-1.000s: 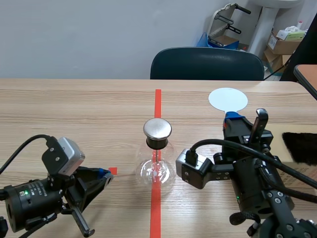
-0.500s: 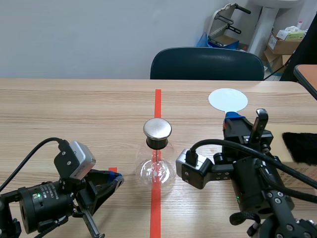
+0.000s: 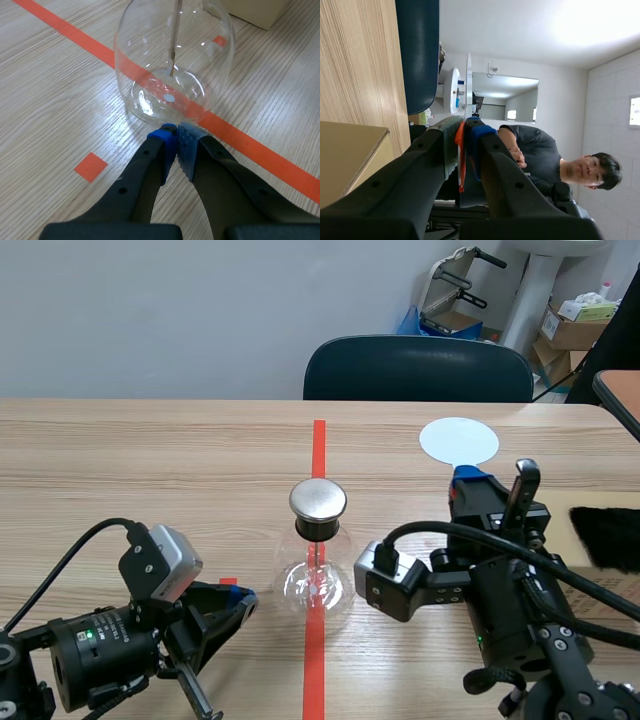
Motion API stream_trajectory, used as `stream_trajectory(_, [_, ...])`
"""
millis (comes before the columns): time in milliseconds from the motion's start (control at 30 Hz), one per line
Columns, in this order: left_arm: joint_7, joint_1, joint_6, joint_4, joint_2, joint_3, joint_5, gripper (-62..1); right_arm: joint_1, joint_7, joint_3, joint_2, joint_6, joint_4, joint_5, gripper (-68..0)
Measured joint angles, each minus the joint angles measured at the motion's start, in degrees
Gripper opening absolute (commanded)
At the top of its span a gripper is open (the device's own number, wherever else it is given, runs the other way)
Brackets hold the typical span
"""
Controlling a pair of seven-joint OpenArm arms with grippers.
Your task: Do the electroscope experiment
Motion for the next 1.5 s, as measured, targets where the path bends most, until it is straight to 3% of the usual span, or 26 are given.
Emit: stream_trajectory(1500, [1.31, 0.00, 0.00, 0.00, 0.00, 0.00, -0.02, -58.2, 0.00, 0.09, 0.00, 0.00, 0.00, 0.00, 0.42, -66.7])
